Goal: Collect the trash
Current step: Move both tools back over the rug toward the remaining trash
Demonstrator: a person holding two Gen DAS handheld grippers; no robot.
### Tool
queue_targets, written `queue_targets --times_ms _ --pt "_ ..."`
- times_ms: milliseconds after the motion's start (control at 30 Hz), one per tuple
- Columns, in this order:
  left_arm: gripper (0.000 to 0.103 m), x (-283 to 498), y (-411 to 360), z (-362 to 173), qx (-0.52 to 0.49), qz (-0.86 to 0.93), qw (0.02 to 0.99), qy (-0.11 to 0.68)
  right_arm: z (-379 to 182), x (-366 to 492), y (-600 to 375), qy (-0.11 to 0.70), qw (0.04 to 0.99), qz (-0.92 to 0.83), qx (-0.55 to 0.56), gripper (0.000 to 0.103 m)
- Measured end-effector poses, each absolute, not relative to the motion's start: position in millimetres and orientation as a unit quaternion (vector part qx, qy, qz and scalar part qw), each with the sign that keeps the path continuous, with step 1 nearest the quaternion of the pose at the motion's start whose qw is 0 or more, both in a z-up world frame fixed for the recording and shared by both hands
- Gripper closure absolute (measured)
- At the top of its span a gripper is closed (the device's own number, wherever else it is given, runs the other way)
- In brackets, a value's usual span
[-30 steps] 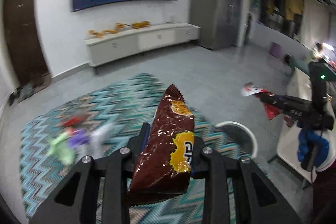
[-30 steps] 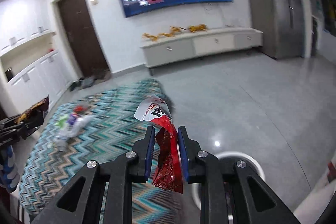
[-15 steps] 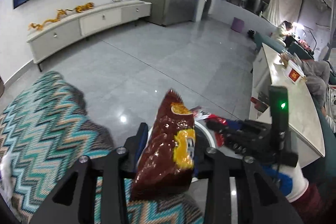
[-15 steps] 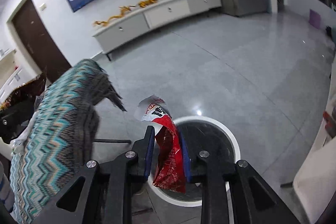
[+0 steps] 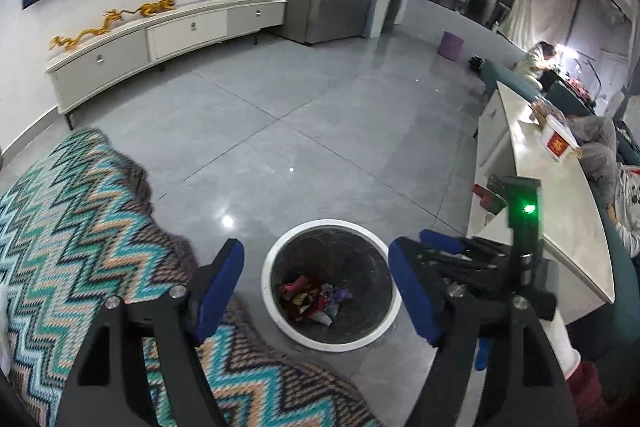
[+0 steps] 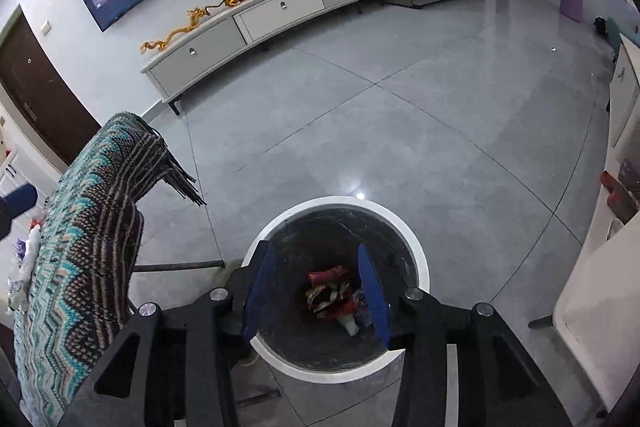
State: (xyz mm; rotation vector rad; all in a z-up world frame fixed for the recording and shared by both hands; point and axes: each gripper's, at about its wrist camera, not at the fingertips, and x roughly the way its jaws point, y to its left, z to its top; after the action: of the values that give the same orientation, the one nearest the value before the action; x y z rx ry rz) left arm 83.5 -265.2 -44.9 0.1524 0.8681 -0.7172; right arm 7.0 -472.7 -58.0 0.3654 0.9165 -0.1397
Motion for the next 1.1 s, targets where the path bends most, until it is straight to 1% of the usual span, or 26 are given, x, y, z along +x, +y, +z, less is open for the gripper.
queue_targets --times_ms 233,367,467,567,667,767,900,1000,1100 --pt "0.03 106 -196 -22 0.053 -0.27 0.88 0.387 -6 8 -445 0.415 0.898 -0.047 0.141 0.061" --pt "0.03 131 -130 1 0.002 -0.22 0.898 0.381 51 11 -426 0.388 0.913 -0.022 0.124 0.061" --pt "0.03 143 -83 20 -0.018 -0.183 0.912 0.367 105 12 -406 0.361 0.928 -0.004 0.089 0.056" --pt "0.03 152 -41 33 -0.033 -0.147 0.922 0.357 153 9 -386 0.333 0.94 0.026 0.071 0.055" --pt "0.03 159 9 46 -0.052 -0.108 0.93 0.347 194 6 -358 0.308 0.948 0.058 0.053 0.053" --pt "0.03 155 43 56 -0.048 -0.075 0.938 0.335 218 2 -330 0.284 0.954 0.093 0.035 0.052" --pt "0.03 134 96 66 -0.07 -0.046 0.946 0.313 223 -3 -290 0.258 0.955 0.146 0.033 0.051" --pt "0.03 112 127 61 -0.083 -0.03 0.948 0.305 203 2 -261 0.259 0.948 0.177 0.044 0.051" --pt "0.03 96 143 50 -0.086 -0.026 0.947 0.308 175 11 -233 0.278 0.94 0.194 0.043 0.051"
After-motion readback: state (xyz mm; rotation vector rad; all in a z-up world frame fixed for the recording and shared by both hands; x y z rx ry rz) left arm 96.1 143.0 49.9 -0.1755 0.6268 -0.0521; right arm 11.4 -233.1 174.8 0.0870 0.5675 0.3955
